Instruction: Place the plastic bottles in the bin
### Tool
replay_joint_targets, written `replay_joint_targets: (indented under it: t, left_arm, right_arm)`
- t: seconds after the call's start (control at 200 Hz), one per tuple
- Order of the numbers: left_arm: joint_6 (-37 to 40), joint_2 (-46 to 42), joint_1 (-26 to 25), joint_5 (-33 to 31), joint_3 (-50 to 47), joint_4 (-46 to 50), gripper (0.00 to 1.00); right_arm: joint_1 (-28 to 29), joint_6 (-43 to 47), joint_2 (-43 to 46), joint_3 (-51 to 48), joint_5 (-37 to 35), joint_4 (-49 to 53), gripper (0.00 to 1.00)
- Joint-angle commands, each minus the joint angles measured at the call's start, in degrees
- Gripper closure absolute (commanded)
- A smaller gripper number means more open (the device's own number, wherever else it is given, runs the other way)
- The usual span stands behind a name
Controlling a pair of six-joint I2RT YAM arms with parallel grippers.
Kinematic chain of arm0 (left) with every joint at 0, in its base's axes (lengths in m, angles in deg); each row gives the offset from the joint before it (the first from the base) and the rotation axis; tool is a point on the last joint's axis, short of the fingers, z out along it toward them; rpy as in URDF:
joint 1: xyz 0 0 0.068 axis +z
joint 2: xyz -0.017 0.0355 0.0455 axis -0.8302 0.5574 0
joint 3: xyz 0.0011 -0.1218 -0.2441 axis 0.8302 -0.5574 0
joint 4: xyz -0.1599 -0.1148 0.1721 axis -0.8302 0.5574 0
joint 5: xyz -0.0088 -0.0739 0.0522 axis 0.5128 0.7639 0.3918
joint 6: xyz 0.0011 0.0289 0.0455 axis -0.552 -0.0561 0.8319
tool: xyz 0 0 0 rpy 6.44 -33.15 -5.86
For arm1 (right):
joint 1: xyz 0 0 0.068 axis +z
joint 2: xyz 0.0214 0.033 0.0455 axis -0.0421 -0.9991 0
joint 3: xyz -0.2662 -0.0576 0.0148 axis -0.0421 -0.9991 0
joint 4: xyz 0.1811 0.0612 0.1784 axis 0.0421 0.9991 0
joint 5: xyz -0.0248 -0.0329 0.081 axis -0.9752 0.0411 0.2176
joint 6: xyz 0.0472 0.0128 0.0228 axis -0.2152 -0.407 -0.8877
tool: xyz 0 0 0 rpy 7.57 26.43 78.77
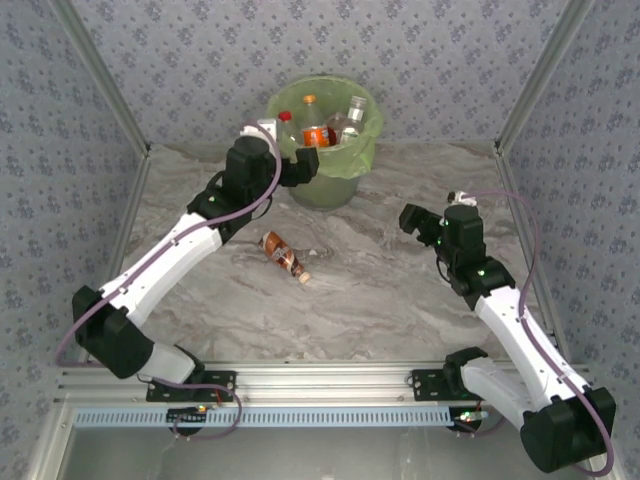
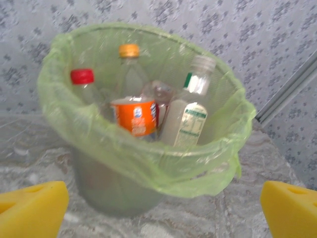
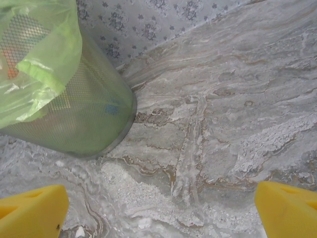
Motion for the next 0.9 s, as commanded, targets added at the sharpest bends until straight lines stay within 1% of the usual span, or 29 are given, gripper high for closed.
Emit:
replay_joint_targets:
  t: [0.0,0.09,0.21,0.29,0.415,0.525,0.615,0.74,0.795,0.894]
  left_arm:
    - [-1.94,-3.36,0.20,-3.28,-2.32,0.73,0.01]
    - [-3.52,-5.07,0.79,-3.82,-3.77,4.05,0.01]
    - [-8.06,-8.79,1.03,-4.11,-9.13,5.69,0.01]
    - [-13.29,-11.00,1.01,-5.37,-12.70,8.77,0.01]
    - [-21.76,-13.33,1.01,-7.82,-16.46,17.60,0.01]
    - [-28.48,-14.48,0.78,-8.36,-19.32,23.56,0.01]
    - [-33.27,-13.82,0.24,-6.48,-21.61,25.26,0.01]
    - [-39.27,-11.10,-1.40,-4.96,-22.18,27.17,0.01]
    - [-42.03,-9.70,-2.06,-4.53,-22.48,27.02,0.01]
    - [-46.20,-6.57,-2.64,-1.63,-23.25,25.37,0.01]
  right_arm:
    - [0.53,1.27,0.80,-1.02,2.44,-2.93,0.01]
    - [0.96,2.38,0.94,-1.96,4.26,-5.28,0.01]
    - [2.38,6.28,1.06,-3.88,8.90,-9.40,0.01]
    - [3.93,8.18,1.07,-4.81,9.80,-12.01,0.01]
    - [7.92,13.02,0.69,-5.33,10.72,-14.50,0.01]
    - [11.68,16.81,-0.17,-5.37,8.93,-15.81,0.01]
    - [13.75,18.31,-1.11,-5.65,7.82,-17.48,0.01]
    - [15.69,18.51,-2.57,-5.54,5.20,-18.74,0.01]
    - [16.22,18.56,-3.07,-5.52,4.87,-19.18,0.01]
    - [16.73,18.76,-3.80,-5.31,4.56,-19.36,0.01]
